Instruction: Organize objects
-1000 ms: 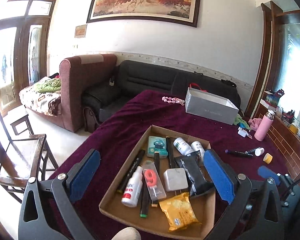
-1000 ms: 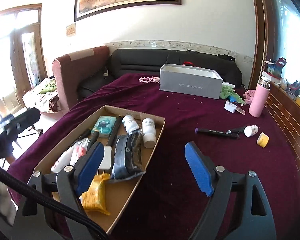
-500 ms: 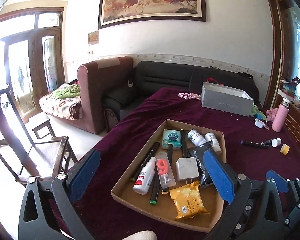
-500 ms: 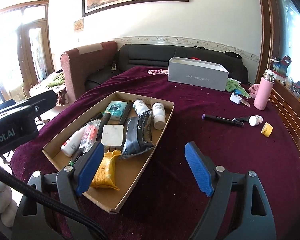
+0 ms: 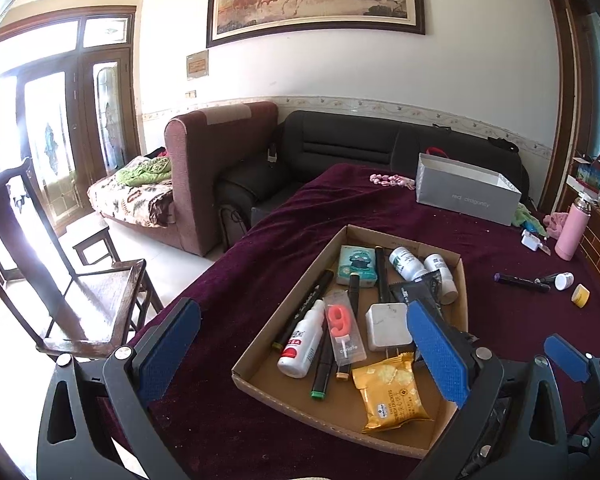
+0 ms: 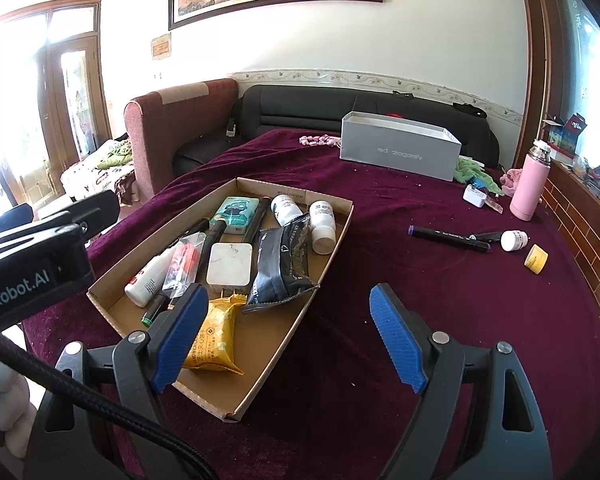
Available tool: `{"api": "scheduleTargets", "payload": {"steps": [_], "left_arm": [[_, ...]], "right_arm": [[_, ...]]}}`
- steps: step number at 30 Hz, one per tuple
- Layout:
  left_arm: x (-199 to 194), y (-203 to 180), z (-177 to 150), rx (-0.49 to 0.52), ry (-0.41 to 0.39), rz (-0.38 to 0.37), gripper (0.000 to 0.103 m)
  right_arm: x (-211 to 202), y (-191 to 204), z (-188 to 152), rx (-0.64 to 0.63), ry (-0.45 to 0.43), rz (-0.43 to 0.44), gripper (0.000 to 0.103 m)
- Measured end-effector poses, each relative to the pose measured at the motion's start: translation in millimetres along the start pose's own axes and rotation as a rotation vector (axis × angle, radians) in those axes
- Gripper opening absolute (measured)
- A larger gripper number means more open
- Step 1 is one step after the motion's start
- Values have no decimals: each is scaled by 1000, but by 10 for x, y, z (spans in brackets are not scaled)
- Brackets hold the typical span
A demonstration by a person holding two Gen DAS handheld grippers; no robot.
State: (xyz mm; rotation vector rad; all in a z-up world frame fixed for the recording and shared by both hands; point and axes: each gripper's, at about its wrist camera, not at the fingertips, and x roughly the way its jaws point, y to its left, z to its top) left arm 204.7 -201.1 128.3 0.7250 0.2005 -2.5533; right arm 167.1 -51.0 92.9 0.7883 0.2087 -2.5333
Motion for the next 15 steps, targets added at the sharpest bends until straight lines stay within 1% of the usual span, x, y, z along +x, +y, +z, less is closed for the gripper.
{"api": "scheduleTargets", "payload": {"steps": [15], "left_arm": [[18,40,-21,4,6,18,101]], "right_arm": [[70,31,35,2,41,-4,84]]}}
